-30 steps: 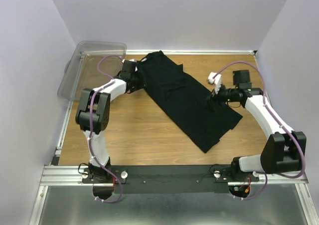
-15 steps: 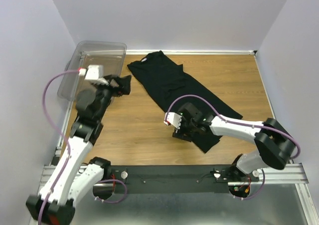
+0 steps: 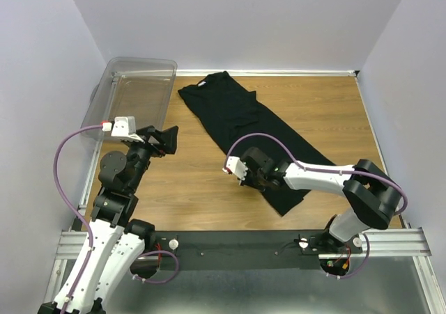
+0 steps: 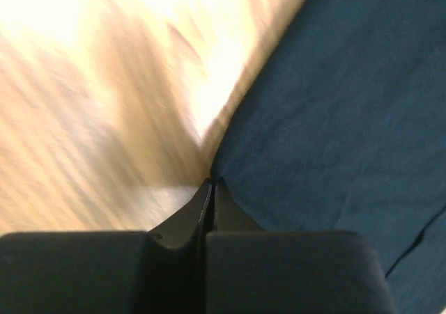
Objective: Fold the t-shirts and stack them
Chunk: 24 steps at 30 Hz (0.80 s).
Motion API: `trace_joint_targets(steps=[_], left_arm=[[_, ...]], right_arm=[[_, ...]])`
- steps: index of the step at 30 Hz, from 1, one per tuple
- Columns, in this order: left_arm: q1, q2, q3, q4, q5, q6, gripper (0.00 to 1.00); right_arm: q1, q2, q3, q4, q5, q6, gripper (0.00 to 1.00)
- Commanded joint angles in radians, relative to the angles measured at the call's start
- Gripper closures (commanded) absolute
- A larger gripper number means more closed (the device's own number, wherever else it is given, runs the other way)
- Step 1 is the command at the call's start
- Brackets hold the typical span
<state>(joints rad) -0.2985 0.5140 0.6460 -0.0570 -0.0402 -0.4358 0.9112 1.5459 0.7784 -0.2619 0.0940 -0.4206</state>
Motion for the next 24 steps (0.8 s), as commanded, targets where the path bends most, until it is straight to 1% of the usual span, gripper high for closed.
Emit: trace_joint_targets(steps=[1,3,5,6,7,8,9,10,11,12,13,15,16,17,18,20,21,22,23,24], left_arm=[[0.004,-0.026,-0.032,0.012,0.16,-0.032,0.05],[0.002,-0.032,-0.043,0.019,0.181,-0.034,0.05],[0.002,-0.051,-0.045,0.016,0.203,-0.04,0.05],[0.002,-0.058,-0.046,0.011,0.21,-0.04,0.05],[0.002,-0.065,-0.046,0.008,0.214,-0.043,0.05],[0.002,-0.077,-0.049,-0.003,0.223,-0.044,0.05],[0.002,-0.08,-0.051,-0.009,0.233,-0.046,0.05],[0.002,-0.083,-0.054,-0.013,0.238,-0.046,0.05],[0.002,-0.085,-0.065,-0.02,0.25,-0.049,0.05],[0.002,-0.083,-0.071,-0.026,0.255,-0.053,0.05],[0.002,-0.078,-0.08,-0.023,0.273,-0.058,0.05],[0.002,-0.066,-0.115,0.005,0.292,-0.087,0.06],[0.002,-0.04,-0.123,0.022,0.321,-0.11,0.07],[0.002,-0.022,-0.146,0.054,0.335,-0.127,0.06],[0.001,0.001,-0.158,0.092,0.347,-0.138,0.07],[-0.002,0.099,-0.181,0.144,0.385,-0.149,0.07],[-0.008,0.138,-0.181,0.189,0.395,-0.153,0.09],[-0.016,0.18,-0.183,0.215,0.408,-0.156,0.1],[-0.024,0.266,-0.175,0.235,0.428,-0.153,0.11],[-0.04,0.305,-0.169,0.255,0.425,-0.15,0.12]], right_arm=[[0.063,0.045,0.096,-0.045,-0.227,0.057,0.97],[0.104,0.101,0.145,-0.049,-0.333,0.095,0.98],[0.13,0.15,0.205,-0.068,-0.396,0.108,0.98],[0.141,0.18,0.252,-0.074,-0.417,0.112,0.96],[0.165,0.225,0.274,-0.098,-0.447,0.111,0.91],[0.173,0.244,0.292,-0.112,-0.462,0.108,0.77],[0.173,0.25,0.32,-0.125,-0.486,0.106,0.65],[0.173,0.247,0.326,-0.146,-0.476,0.102,0.53],[0.167,0.205,0.326,-0.149,-0.456,0.097,0.37],[0.132,0.174,0.32,-0.148,-0.421,0.095,0.3],[0.094,0.111,0.32,-0.148,-0.418,0.1,0.21],[-0.024,0.067,0.326,-0.149,-0.454,0.117,0.2],[-0.166,0.053,0.329,-0.149,-0.497,0.12,0.2],[-0.234,0.042,0.331,-0.149,-0.507,0.117,0.15],[-0.359,0.043,0.332,-0.146,-0.52,0.1,0.13],[-0.469,0.066,0.344,-0.134,-0.575,0.111,0.04],[-0.58,0.11,0.37,-0.123,-0.662,0.153,0.03],[-0.633,0.147,0.387,-0.084,-0.698,0.19,0.03],[-0.678,0.184,0.416,-0.067,-0.724,0.228,0.03],[-0.737,0.282,0.479,-0.048,-0.729,0.321,0.04]])
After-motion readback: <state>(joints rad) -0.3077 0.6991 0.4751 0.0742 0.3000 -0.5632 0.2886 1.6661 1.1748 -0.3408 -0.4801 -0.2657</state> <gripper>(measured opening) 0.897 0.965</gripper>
